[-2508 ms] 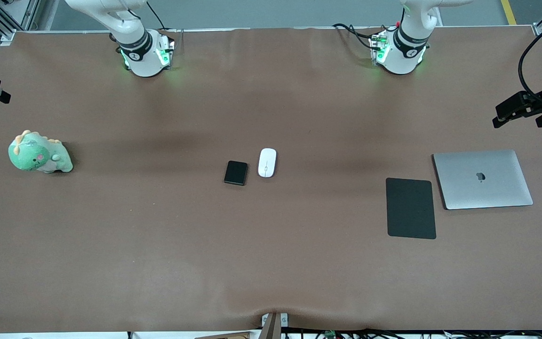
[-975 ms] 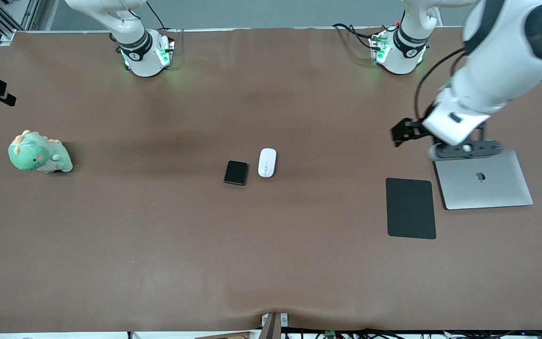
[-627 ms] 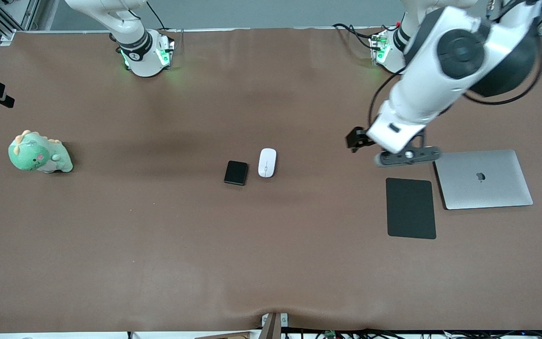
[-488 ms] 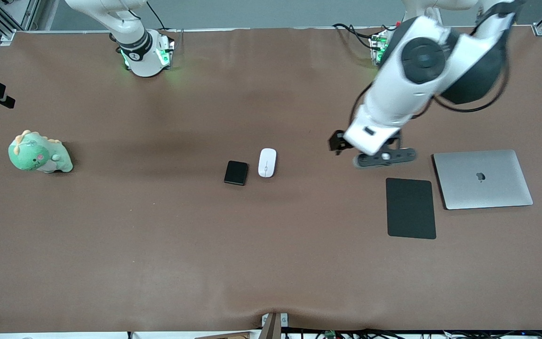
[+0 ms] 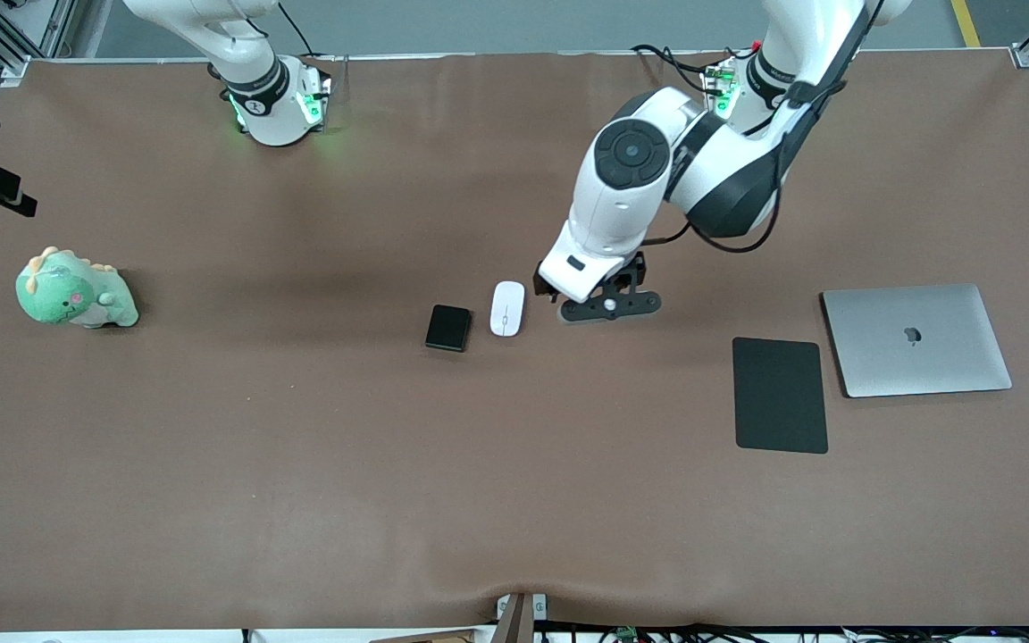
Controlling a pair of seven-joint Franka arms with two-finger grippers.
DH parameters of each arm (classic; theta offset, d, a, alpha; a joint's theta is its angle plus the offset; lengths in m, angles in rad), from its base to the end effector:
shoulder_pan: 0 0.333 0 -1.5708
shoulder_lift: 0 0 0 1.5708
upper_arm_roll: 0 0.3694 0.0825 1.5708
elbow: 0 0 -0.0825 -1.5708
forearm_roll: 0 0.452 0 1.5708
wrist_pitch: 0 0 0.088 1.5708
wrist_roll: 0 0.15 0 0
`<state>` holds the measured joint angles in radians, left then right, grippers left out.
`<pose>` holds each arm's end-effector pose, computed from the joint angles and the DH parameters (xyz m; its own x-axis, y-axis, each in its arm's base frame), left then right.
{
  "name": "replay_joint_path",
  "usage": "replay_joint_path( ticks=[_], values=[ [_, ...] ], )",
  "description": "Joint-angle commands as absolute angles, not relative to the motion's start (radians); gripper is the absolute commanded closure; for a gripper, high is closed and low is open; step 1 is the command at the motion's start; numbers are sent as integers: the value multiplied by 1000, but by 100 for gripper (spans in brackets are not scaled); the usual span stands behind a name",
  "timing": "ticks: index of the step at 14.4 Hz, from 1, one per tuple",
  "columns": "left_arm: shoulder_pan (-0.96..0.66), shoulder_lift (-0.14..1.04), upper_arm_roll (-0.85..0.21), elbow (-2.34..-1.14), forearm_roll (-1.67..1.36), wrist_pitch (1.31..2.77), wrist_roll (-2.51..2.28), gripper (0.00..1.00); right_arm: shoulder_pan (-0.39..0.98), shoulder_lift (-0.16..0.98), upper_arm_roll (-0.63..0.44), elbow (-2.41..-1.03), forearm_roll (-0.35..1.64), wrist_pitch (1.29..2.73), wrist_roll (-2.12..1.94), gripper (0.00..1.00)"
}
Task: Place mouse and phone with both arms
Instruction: 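Move the left gripper over the white mouse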
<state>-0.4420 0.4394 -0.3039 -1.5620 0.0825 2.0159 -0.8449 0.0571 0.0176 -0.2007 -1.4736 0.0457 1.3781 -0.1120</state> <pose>0.5865 -0.4937 0.3823 0.9955 0.0935 -0.0155 0.0943 -0.9937 0.0608 0.5984 -0.0778 0.6605 0.9940 -0.0225 -0.1069 -0.0284 -0.9981 -0.0543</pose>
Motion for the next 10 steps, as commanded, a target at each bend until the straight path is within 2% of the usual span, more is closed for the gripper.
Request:
replay_joint_path(
  ticks=[1, 2, 6, 10],
  values=[
    [-475, 471, -302, -1555, 103, 2069, -861, 0, 54, 57, -202, -1443, 37, 1371, -123, 0],
    [-485, 482, -302, -1557, 103, 2091, -861, 0, 54, 89, -202, -1434, 40, 1370, -124, 0],
    [-528, 534, -301, -1557, 106, 2181, -858, 0, 58, 94, -202, -1417, 41, 1362, -121, 0],
    [-566, 623, -302, -1545, 230, 2301, -859, 0, 58, 120, -202, -1420, 55, 1361, -115, 0]
  ],
)
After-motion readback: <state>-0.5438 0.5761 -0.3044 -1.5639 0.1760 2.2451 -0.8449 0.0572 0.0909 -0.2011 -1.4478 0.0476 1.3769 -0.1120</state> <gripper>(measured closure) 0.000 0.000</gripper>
